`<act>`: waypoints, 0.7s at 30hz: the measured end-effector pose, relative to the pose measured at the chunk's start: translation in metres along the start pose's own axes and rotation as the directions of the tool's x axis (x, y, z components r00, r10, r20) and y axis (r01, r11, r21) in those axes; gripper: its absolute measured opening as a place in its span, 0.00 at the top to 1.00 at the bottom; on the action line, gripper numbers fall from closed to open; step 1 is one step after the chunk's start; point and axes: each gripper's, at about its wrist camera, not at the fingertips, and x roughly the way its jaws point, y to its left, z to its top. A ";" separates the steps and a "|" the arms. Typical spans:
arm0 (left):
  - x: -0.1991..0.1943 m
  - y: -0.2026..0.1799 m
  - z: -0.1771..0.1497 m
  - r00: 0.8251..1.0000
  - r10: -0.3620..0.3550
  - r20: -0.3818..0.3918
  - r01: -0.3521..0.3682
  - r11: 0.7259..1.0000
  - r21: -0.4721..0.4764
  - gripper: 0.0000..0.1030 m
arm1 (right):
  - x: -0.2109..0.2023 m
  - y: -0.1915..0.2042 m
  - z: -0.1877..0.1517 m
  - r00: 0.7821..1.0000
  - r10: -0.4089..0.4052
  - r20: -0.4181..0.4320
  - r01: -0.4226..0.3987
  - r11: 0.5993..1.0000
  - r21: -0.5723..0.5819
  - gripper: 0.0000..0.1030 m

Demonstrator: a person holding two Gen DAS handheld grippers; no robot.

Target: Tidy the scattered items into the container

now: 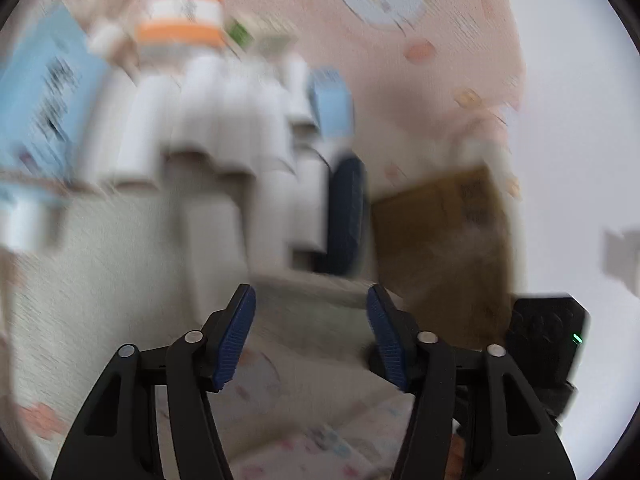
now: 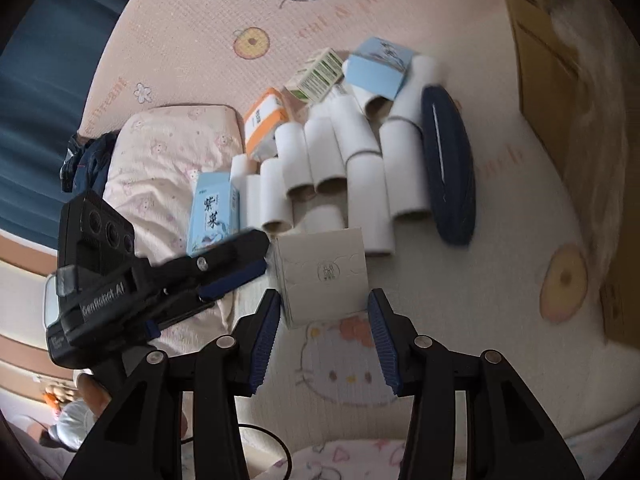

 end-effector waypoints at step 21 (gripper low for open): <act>0.048 -0.019 -0.025 0.947 0.321 0.026 -0.318 0.920 0.227 0.43 | -0.032 -0.041 -0.023 0.938 -0.347 -0.004 0.340 0.921 -0.189 0.62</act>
